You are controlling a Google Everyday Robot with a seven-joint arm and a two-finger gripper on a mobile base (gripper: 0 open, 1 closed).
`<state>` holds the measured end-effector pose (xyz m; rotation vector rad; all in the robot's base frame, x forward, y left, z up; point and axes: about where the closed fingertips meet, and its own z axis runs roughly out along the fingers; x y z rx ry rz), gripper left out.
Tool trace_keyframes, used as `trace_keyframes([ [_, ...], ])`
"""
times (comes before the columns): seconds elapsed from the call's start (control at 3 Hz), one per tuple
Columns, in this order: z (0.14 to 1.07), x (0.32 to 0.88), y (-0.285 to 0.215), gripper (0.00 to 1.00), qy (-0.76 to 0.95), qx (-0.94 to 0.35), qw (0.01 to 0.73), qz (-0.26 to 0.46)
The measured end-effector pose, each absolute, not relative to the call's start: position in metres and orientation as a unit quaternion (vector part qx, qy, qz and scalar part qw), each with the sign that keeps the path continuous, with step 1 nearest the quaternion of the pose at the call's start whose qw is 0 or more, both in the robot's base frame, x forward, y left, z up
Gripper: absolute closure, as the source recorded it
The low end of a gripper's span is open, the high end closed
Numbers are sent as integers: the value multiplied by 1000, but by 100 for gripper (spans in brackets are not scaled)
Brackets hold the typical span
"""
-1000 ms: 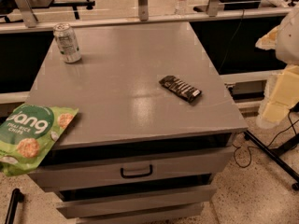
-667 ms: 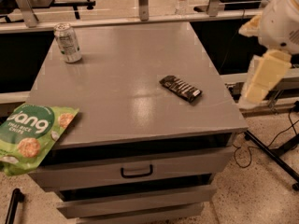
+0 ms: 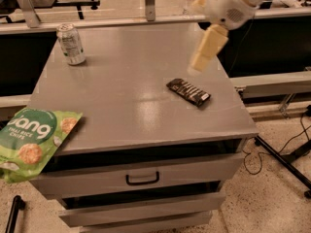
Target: Pick 7up can
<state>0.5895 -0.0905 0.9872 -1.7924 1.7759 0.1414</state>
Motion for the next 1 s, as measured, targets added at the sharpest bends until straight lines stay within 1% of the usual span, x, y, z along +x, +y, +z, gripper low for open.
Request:
trace_keyframes([
  [0.33,991,630,-4,0,618,-686,364,124],
  [0.67,989,652,52,0,598,-682,388,165],
  [1.0,974,677,94,0,602,-668,397,185],
])
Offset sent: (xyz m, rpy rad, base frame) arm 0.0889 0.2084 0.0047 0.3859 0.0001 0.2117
